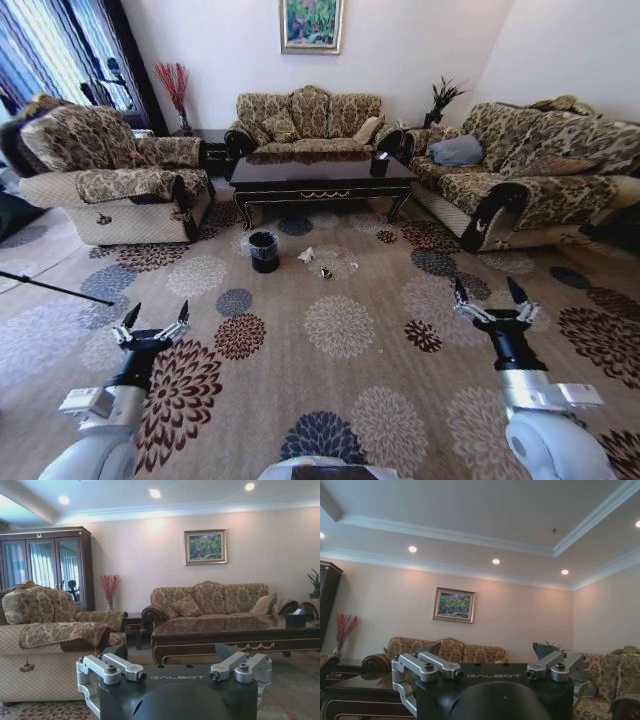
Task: Move to the front of the table and pick up the trash from the floor, then place it into the trash bin.
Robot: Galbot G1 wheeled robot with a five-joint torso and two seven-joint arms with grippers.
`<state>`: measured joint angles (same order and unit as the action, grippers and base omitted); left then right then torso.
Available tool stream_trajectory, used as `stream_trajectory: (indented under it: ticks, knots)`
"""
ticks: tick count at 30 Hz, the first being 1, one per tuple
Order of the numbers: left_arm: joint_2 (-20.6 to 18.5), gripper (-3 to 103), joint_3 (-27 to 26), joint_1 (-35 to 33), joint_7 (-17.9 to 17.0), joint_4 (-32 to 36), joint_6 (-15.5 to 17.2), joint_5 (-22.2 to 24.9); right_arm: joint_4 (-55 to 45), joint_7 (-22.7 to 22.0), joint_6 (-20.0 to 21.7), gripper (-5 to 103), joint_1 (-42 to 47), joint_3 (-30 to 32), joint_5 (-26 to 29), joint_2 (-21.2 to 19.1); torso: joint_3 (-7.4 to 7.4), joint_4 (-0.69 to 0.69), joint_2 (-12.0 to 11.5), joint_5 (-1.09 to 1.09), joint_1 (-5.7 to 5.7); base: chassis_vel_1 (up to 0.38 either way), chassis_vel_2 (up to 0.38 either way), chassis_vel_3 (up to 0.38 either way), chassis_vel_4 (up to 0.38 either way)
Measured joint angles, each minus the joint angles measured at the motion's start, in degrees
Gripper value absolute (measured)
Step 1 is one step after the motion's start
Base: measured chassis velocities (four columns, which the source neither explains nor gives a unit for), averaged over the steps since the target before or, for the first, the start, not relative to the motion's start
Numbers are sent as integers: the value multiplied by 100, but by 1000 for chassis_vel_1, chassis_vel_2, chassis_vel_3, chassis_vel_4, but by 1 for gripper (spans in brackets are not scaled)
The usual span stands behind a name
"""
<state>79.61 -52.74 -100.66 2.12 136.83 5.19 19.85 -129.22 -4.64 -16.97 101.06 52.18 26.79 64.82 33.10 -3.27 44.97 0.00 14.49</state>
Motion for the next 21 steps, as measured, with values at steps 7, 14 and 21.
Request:
stream_trajectory:
  ticks: [7,14,21]
  knots:
    - [-452,100,161,340,17,-356,-215,16,-69,-146,-79,100,390,263,-322,858,-76,-4,-124,-2,-53,0,0,0,0]
    - [-697,100,212,469,89,-374,50,526,-45,-203,-252,100,496,392,-360,1196,-139,-1,-238,0,-99,0,0,0,0]
    - [-670,100,240,366,201,-216,613,608,-81,-194,-232,100,476,383,-200,1046,-174,-4,-298,-1,-125,0,0,0,0]
